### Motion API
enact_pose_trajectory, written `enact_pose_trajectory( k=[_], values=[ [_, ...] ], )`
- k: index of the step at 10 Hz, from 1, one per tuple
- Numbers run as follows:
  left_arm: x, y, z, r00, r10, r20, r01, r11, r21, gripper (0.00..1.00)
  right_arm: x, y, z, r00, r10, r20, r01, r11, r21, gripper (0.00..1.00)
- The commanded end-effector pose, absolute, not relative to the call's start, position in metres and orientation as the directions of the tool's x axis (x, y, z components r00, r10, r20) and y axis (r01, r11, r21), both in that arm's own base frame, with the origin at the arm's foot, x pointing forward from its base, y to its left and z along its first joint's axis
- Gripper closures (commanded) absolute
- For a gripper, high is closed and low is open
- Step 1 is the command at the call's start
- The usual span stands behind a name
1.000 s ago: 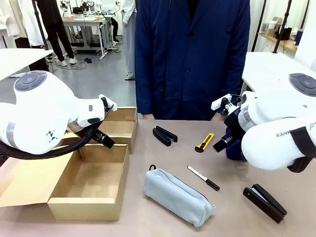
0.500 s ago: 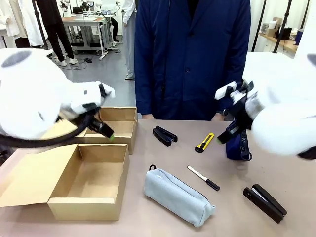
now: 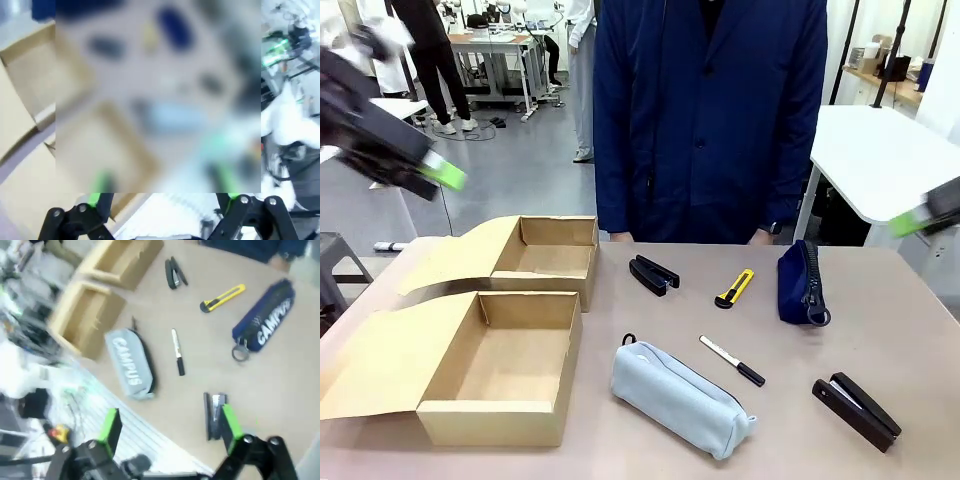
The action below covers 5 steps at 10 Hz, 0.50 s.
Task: Place items inside the box.
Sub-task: Pick up a Pencil pouch or Stapler and place it inside the Mailer Box closest to the robot.
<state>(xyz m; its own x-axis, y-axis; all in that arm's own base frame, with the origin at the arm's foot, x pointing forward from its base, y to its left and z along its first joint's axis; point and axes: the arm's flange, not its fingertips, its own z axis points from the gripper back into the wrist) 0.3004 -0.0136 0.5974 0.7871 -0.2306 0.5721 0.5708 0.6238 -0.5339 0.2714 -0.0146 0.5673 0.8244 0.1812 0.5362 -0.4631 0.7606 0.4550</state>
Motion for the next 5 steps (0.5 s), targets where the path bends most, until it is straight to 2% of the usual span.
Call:
enact_pose_trajectory(
  k=[1,3,5],
  values=[
    [0.304,0.082,0.561,0.863,0.018,0.505,0.421,0.528,-0.738,0.00,0.270,-0.126,0.546,0.854,-0.122,0.506,-0.310,0.661,0.683,0.00],
    [0.295,0.151,0.514,0.870,0.260,0.419,0.298,0.401,-0.867,0.00,0.272,-0.213,0.508,0.853,-0.328,0.406,-0.197,0.517,0.833,0.00],
    [0.292,0.187,0.453,0.863,0.447,0.235,0.159,0.202,-0.966,0.00,0.281,-0.262,0.462,0.841,-0.447,0.304,-0.127,0.382,0.915,0.00]
  ],
)
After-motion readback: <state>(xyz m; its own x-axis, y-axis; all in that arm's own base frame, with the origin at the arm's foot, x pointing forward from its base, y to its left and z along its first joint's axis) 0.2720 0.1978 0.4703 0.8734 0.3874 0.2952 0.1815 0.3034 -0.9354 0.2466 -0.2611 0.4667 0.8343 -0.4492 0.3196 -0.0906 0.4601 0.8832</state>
